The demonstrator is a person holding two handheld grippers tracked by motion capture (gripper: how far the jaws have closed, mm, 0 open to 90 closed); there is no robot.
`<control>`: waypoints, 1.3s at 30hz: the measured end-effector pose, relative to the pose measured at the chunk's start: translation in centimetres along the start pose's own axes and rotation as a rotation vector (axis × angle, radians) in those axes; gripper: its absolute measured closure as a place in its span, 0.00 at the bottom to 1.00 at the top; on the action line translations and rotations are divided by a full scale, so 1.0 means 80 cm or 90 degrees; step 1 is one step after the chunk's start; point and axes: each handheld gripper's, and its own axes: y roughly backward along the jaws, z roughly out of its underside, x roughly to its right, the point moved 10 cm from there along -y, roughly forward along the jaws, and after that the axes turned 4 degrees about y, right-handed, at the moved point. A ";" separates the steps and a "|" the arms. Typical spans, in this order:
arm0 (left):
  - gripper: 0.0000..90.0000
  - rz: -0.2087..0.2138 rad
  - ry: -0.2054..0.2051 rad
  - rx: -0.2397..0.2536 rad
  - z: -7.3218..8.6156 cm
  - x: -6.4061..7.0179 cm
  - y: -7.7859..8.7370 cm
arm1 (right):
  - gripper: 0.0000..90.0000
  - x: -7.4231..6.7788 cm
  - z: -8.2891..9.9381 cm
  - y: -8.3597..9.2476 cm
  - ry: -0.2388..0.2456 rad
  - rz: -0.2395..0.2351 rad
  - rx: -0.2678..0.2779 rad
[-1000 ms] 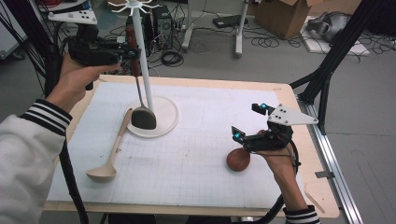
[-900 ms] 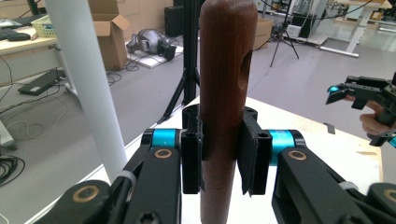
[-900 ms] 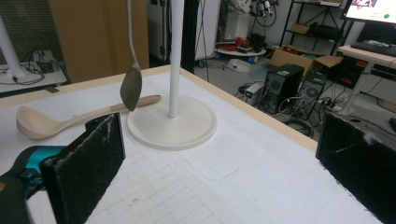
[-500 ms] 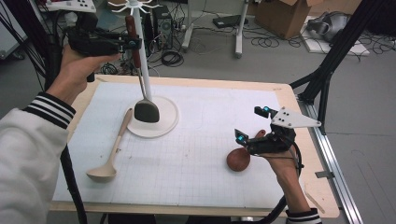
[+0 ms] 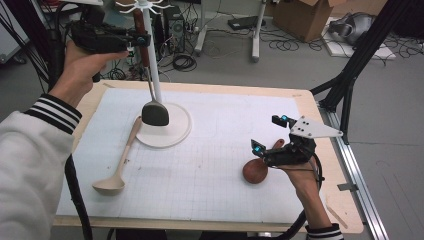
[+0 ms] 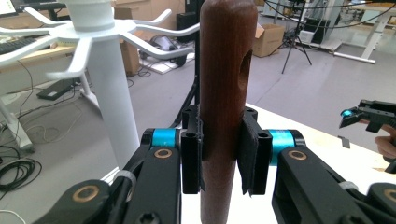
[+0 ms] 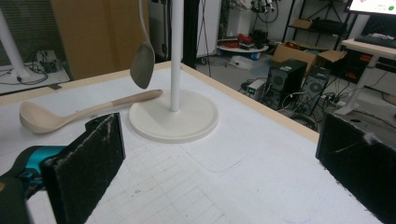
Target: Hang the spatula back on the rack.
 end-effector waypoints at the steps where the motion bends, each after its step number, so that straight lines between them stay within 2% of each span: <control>1: 0.81 -0.003 -0.001 -0.004 0.000 -0.001 0.001 | 0.01 0.000 0.000 0.000 0.000 0.000 0.001; 6: 0.81 -0.014 0.003 -0.019 0.002 -0.007 -0.002 | 0.01 0.000 0.000 0.000 0.000 0.001 0.001; 12: 0.81 -0.020 0.013 -0.009 -0.001 -0.013 -0.004 | 0.01 -0.002 0.000 -0.001 0.000 -0.004 0.002; 19: 0.81 -0.026 0.016 -0.019 0.000 -0.018 -0.010 | 0.01 -0.001 0.000 -0.001 -0.003 -0.004 0.000; 25: 0.81 -0.034 0.025 -0.014 0.000 -0.023 -0.013 | 0.01 -0.001 0.003 0.000 -0.005 -0.004 -0.001; 39: 0.81 -0.035 0.038 -0.007 0.002 -0.027 -0.017 | 0.01 -0.002 0.005 0.001 -0.006 -0.011 0.005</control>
